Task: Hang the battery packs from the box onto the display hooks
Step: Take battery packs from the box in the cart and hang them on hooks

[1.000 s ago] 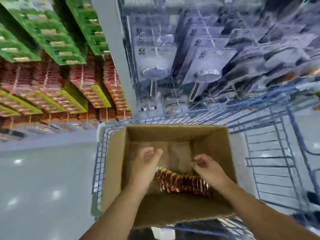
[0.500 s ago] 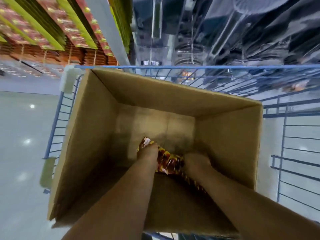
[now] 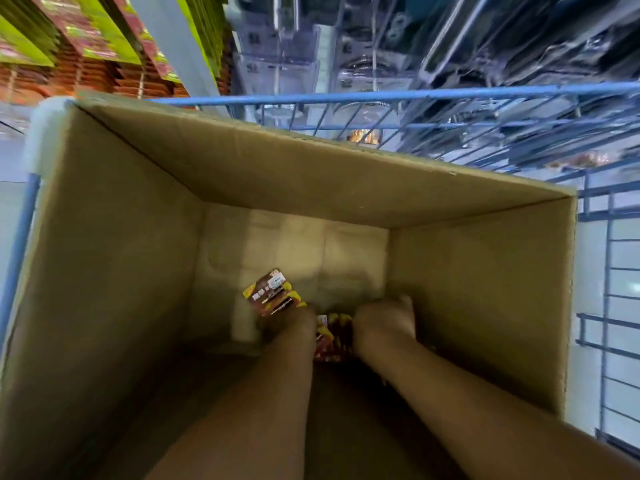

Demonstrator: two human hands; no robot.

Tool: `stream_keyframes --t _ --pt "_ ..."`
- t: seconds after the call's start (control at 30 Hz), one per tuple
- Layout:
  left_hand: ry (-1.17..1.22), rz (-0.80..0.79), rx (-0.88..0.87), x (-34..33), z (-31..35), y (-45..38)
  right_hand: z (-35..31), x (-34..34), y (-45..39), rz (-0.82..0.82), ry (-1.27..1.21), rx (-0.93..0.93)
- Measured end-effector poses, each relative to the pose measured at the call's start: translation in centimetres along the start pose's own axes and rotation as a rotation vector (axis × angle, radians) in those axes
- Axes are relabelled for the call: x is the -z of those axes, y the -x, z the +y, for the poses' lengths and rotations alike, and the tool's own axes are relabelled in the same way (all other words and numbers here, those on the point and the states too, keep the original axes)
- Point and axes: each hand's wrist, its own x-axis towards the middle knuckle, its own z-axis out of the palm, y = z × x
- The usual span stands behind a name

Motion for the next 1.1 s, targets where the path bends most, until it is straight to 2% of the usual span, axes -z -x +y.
stream_keyframes --t 0.1,0.17,0.23,0.37,0.53,0.67,0.83,1.1 --pt "0.072 0.118 -0.07 3.3 1.6 6.1 1.5 0.9 0.5 -0.084 -0.223 -0.026" --pt "-0.053 0.21 -0.182 4.5 2.1 6.8 3.3 1.7 1.0 -0.1 -0.392 -0.035" --pt "-0.092 0.169 -0.272 5.3 2.7 8.3 5.1 2.3 1.8 -0.072 -0.628 -0.019" --pt "-0.098 0.124 -0.478 8.0 3.8 12.6 7.1 2.9 4.2 -0.105 -1.309 -0.012" --pt "0.035 -0.076 -0.47 12.8 5.1 21.2 7.6 3.5 9.0 -0.114 -1.712 0.14" --pt "0.112 -0.211 -0.582 16.6 4.2 27.5 7.6 3.8 13.1 -0.174 -1.875 0.293" --pt "0.087 -0.277 -0.714 20.3 2.3 33.9 8.0 6.0 18.2 -0.09 -1.887 0.442" --pt "0.289 -0.188 -0.875 25.0 2.8 41.3 7.6 14.1 26.9 0.129 -1.961 0.662"
